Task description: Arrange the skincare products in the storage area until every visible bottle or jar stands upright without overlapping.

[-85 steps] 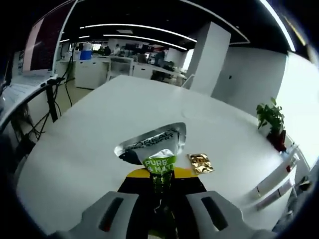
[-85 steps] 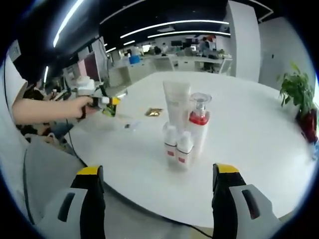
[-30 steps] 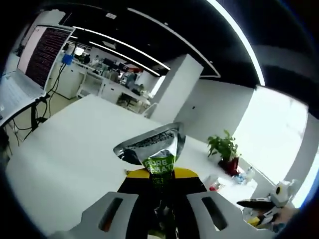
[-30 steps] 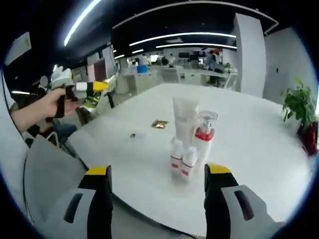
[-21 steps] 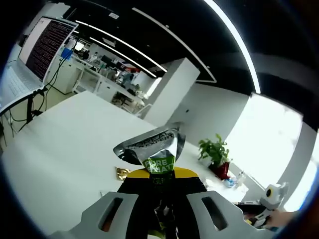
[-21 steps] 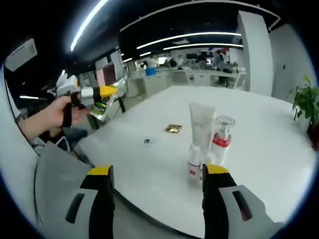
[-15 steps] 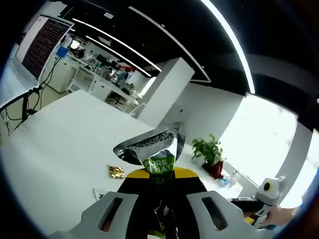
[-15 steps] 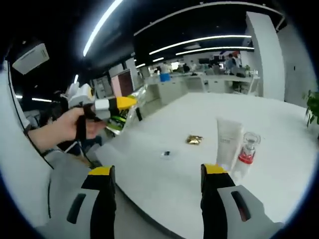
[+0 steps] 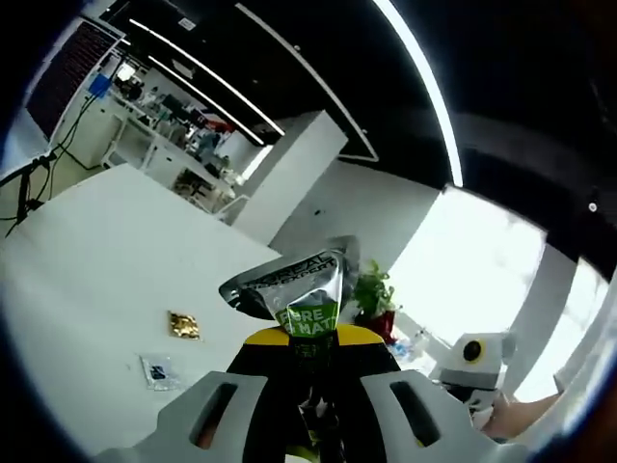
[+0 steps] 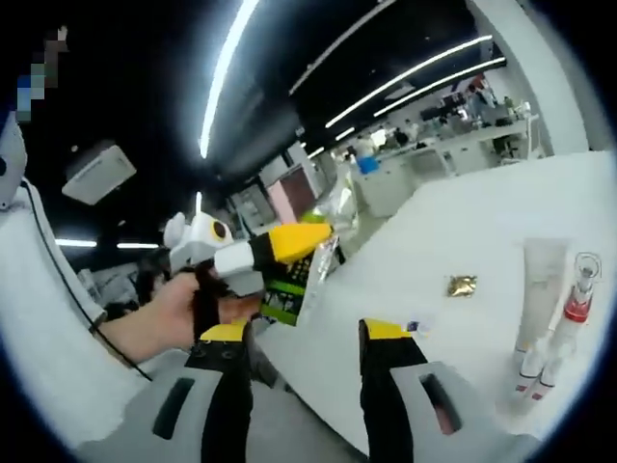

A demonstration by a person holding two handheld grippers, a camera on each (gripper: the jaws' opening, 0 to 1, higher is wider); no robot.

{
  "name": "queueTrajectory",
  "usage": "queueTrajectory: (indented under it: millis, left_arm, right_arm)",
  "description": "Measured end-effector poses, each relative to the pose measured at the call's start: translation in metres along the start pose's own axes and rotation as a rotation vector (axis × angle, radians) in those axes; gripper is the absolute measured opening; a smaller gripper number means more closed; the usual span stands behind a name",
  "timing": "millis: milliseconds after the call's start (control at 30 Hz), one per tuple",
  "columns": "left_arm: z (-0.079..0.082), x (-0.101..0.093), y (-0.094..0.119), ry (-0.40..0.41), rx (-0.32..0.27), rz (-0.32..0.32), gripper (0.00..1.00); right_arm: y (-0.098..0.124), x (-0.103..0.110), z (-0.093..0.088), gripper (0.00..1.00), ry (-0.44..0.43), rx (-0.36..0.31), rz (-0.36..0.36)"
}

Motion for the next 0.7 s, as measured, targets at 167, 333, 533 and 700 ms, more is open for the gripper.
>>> queueTrajectory:
  millis: [167,333,533,700]
  left_arm:
    - [-0.002,-0.007,0.0,0.024,-0.004,-0.038,0.08]
    - [-0.002,-0.016,-0.003,0.047,-0.01,-0.095,0.08]
    - [-0.003,-0.02,-0.005,0.068,-0.011,-0.138,0.08]
    - [-0.006,-0.018,-0.006,0.093,-0.01,-0.146,0.1]
  right_arm:
    - [-0.005,0.003,0.001,0.3,-0.038,-0.018,0.032]
    - [-0.009,0.007,0.003,0.27,-0.094,-0.054,0.073]
    - [-0.011,0.01,0.004,0.17,-0.15,-0.097,0.107]
    - [-0.007,0.009,0.003,0.11,-0.178,-0.128,0.112]
Point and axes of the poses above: the point that each gripper's makers call its tool centre point, and the gripper's own axes: y roughly backward along the fingers, x roughly to its left, z roughly out of its top, the point moved 8 cm from there along y, roughly backward along the fingers, and after that the axes turned 5 degrees about -y, right-handed, at the moved point
